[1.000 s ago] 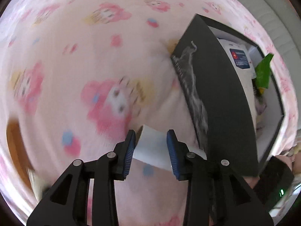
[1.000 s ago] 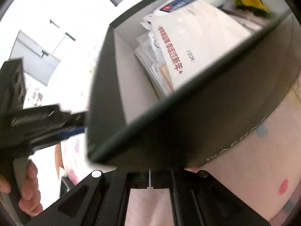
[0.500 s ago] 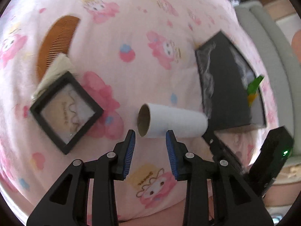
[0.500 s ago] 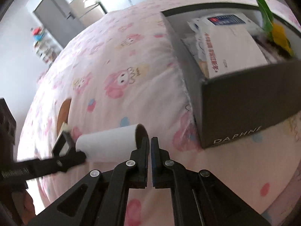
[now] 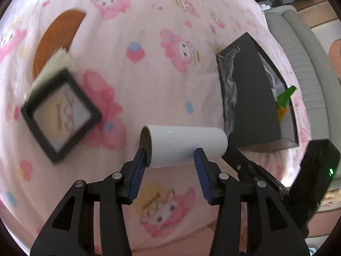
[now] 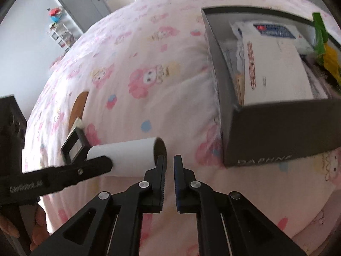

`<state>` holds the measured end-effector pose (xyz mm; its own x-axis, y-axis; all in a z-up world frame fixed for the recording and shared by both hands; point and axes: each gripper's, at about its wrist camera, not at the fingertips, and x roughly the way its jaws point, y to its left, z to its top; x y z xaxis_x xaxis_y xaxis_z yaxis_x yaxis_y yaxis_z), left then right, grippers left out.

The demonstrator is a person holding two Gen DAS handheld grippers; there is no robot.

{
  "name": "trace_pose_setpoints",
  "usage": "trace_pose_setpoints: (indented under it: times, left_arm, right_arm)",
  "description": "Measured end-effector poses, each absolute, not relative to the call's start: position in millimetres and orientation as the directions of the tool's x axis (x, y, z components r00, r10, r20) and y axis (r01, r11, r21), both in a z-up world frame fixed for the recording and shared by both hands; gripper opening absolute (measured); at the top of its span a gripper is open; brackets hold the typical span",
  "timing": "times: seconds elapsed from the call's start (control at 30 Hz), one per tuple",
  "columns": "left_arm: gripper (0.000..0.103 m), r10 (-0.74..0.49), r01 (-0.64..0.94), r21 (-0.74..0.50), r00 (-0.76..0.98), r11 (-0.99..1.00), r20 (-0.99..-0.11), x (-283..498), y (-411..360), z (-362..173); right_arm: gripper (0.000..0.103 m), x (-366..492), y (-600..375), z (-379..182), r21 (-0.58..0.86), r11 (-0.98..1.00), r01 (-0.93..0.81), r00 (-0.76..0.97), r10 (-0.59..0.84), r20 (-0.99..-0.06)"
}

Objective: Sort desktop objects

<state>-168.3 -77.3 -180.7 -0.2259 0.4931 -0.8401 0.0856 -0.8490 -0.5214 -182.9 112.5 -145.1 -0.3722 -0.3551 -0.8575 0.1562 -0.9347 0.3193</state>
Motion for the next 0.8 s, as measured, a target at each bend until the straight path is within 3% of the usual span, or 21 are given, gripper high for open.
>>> trace_pose_setpoints:
  times: [0.1, 0.27, 0.43, 0.67, 0.8]
  left_arm:
    - [0.046, 0.536, 0.136, -0.576, -0.243, -0.806, -0.808, -157, -86, -184]
    - [0.046, 0.545, 0.164, -0.596, -0.271, -0.786, -0.794, -157, -94, -180]
    - [0.047, 0.528, 0.143, -0.567, -0.238, -0.811, -0.815, -161, -85, -186]
    - [0.048, 0.534, 0.13, -0.563, -0.204, -0.816, -0.82, -161, -79, -192]
    - [0.052, 0.638, 0.127, -0.654, -0.149, -0.746, -0.756, -151, -72, -196]
  right_arm:
    - [0.008, -170, 121, -141, 0.318, -0.927, 0.198, -0.343, -0.37, -0.864]
    - [0.03, -181, 122, -143, 0.356, -0.897, 0.261, -0.333, -0.43, -0.839]
    - [0.036, -174, 115, -170, 0.471, -0.84, 0.269, -0.201, -0.527, -0.826]
    - [0.036, -165, 112, -172, 0.462, -0.831, 0.31, -0.218, -0.535, -0.817]
    - [0.036, -150, 103, -157, 0.365, -0.858, 0.363, -0.228, -0.461, -0.858]
